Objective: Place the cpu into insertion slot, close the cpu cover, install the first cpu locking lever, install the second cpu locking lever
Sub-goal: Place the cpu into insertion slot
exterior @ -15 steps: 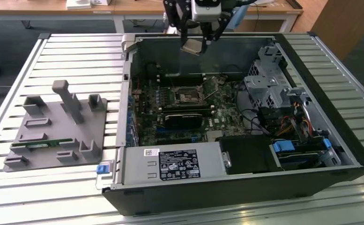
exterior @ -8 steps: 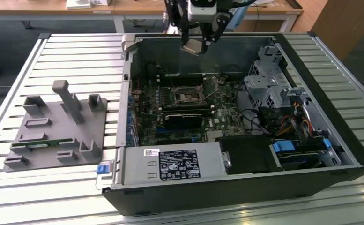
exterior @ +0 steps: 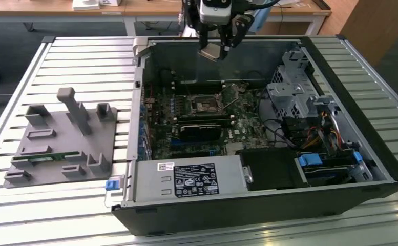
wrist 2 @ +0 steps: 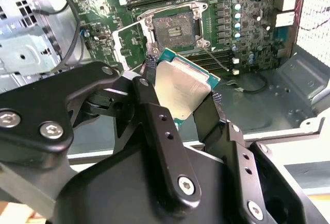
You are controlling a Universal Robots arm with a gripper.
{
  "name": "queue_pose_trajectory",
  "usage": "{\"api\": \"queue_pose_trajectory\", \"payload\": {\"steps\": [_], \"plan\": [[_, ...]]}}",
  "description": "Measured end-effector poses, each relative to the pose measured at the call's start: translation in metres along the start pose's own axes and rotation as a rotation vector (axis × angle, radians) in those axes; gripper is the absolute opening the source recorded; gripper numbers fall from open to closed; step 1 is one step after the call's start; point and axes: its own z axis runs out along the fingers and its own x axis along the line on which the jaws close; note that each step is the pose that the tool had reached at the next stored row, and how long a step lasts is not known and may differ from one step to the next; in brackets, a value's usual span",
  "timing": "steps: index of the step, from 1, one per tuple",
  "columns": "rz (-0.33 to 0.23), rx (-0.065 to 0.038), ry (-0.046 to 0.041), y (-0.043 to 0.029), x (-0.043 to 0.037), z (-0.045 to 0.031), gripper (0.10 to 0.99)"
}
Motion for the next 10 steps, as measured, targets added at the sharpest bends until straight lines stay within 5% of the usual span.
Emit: {"api": "queue_pose_trajectory", "payload": {"steps": [10], "plan": [[0.094,-0.002,-0.0083,0.0005,0.0005,0.0007,0.537]]}}
